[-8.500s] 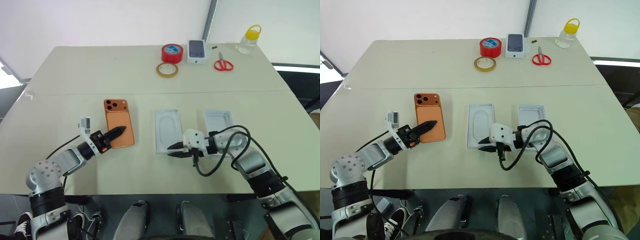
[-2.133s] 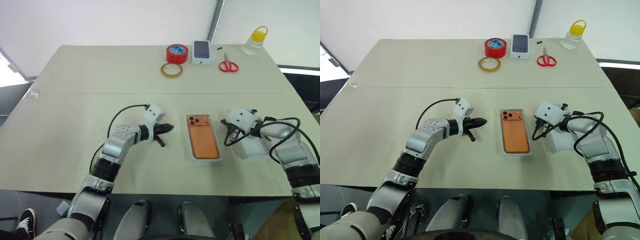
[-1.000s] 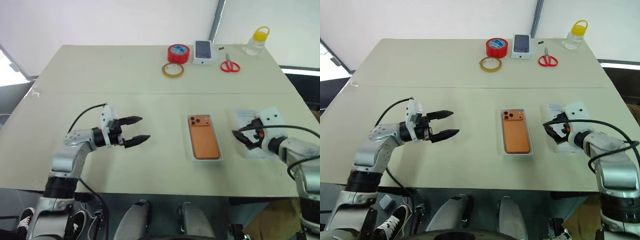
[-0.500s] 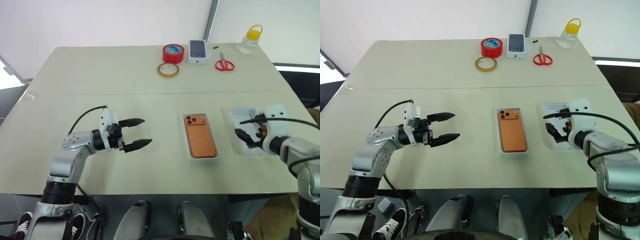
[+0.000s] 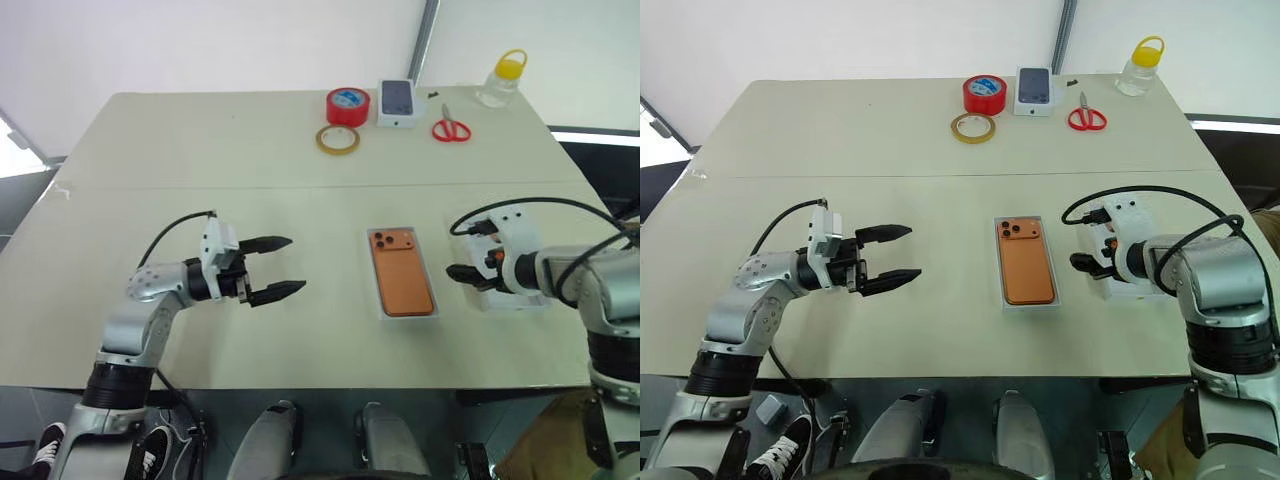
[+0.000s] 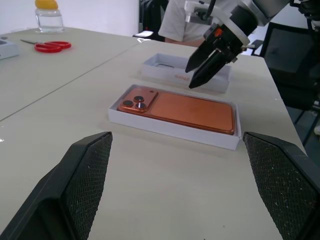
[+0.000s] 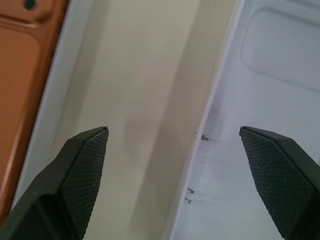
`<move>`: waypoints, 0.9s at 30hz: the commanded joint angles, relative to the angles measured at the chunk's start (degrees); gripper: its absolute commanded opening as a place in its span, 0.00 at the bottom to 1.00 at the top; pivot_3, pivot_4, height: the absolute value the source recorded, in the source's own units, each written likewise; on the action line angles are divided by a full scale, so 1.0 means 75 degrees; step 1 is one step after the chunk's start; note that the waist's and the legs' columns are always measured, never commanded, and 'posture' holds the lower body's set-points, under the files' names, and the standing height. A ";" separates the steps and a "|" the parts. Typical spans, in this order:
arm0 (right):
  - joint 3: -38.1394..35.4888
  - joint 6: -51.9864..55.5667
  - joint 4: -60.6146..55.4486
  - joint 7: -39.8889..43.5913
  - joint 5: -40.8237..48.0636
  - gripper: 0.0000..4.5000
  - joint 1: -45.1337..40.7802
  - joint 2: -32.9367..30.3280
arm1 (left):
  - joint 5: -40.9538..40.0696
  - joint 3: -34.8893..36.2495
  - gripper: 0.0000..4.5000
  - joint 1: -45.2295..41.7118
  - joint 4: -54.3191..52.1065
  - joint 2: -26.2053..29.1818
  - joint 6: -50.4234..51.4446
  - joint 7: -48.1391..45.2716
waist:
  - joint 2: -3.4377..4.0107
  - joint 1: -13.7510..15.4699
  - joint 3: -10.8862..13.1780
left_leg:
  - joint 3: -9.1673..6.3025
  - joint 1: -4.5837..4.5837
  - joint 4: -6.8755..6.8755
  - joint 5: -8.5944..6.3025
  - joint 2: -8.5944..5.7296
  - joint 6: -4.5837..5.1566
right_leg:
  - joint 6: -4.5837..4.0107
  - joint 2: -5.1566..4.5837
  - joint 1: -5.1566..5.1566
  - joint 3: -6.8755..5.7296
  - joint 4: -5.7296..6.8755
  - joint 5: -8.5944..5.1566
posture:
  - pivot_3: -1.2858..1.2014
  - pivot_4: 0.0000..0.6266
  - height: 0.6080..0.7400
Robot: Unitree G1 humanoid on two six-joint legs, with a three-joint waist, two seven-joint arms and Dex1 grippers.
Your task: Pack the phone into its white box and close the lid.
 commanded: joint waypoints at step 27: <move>0.0582 0.0354 0.1415 -0.1524 0.1918 0.20 -0.0952 -0.0688 | 0.0058 -0.0133 0.98 0.0228 -0.0564 -0.0364 -0.0207 0.0829 | 0.0000 0.0002 0.0001 | 0.0001 -0.0004 -0.0001 0.0000 0.0000 0.0000 | 0.0000 0.0000 -0.0003 0.0000 -0.0001 0.0000 | 0.52 0.24 1.00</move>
